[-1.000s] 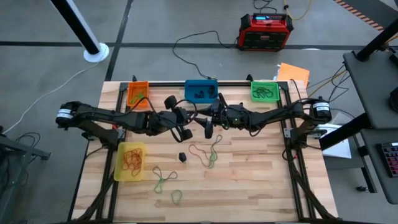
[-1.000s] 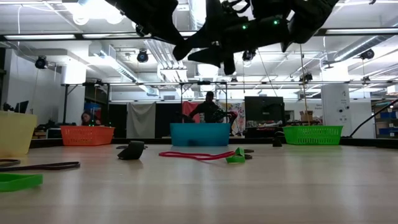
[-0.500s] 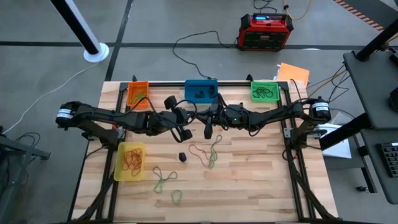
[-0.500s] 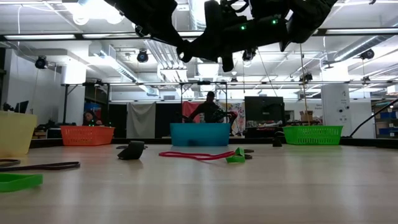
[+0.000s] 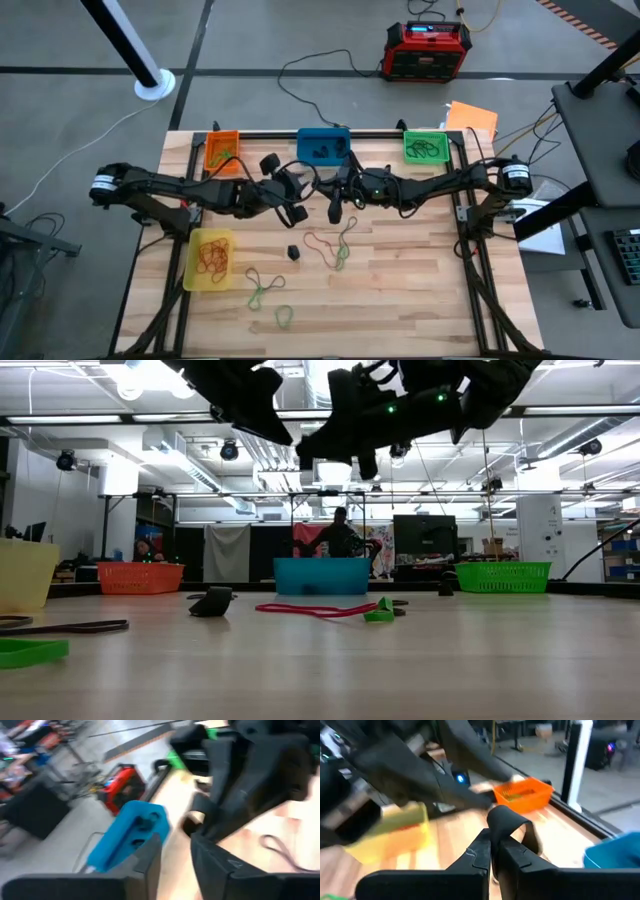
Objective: Sort rubber bands into baskets
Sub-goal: Put the left black rubber band into the blue bin, then put the left violet rubber band into the green bin
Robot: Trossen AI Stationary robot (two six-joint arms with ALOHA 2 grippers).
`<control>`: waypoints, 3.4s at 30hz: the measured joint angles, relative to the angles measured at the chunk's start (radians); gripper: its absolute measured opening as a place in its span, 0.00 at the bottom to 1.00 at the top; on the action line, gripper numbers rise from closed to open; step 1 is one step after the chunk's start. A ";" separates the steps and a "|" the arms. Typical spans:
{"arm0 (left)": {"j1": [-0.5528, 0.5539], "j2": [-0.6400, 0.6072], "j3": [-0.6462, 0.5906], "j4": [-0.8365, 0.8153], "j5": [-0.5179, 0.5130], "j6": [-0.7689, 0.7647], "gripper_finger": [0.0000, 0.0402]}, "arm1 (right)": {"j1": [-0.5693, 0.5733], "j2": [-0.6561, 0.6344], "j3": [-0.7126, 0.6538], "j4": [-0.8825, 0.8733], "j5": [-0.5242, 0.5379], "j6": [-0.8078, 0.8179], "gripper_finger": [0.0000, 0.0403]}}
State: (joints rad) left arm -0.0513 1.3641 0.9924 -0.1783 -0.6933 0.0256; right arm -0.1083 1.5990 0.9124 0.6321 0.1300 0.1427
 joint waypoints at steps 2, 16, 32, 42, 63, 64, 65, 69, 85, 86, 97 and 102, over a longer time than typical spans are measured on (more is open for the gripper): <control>0.000 -0.008 0.000 -0.015 -0.052 -0.001 0.29 | -0.022 0.000 0.016 -0.063 0.012 0.012 0.02; 0.000 -0.099 0.000 -0.322 -0.076 -0.158 0.41 | -0.352 0.197 0.432 -0.709 0.018 -0.019 0.02; -0.001 -0.096 -0.008 -0.444 0.057 -0.275 0.40 | -0.422 0.391 0.659 -0.871 -0.139 0.030 0.27; -0.001 -0.095 -0.021 -0.447 0.065 -0.306 0.40 | -0.420 0.352 0.659 -0.930 -0.139 0.020 0.43; 0.016 -0.049 -0.060 -0.441 0.337 -0.191 0.40 | -0.246 -0.187 0.240 -1.162 -0.139 -0.057 0.39; 0.023 -0.043 -0.064 -0.432 0.368 -0.158 0.40 | -0.243 -0.216 0.204 -1.128 -0.138 -0.051 0.39; 0.032 -0.037 -0.069 -0.420 0.397 -0.122 0.40 | -0.242 -0.246 0.164 -1.087 -0.139 -0.042 0.39; 0.094 -0.008 -0.075 -0.393 0.472 0.012 0.40 | -0.243 -0.337 0.043 -0.958 -0.139 -0.025 0.40; 0.381 0.209 -0.106 -0.389 0.653 0.280 0.34 | -0.243 -0.388 -0.011 -0.875 -0.131 -0.024 0.41; 0.388 0.225 -0.116 -0.390 0.654 0.279 0.33 | -0.243 -0.388 -0.011 -0.875 -0.131 -0.016 0.40; 0.422 0.243 -0.224 -0.289 0.657 0.270 0.29 | -0.243 -0.387 -0.012 -0.878 -0.131 0.035 0.40; 0.421 0.206 -0.254 -0.249 0.628 0.269 0.27 | -0.242 -0.387 -0.012 -0.877 -0.131 0.044 0.39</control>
State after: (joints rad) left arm 0.3698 1.5698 0.7385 -0.4277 -0.0653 0.2945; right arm -0.3507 1.2118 0.9006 -0.2453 -0.0006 0.1864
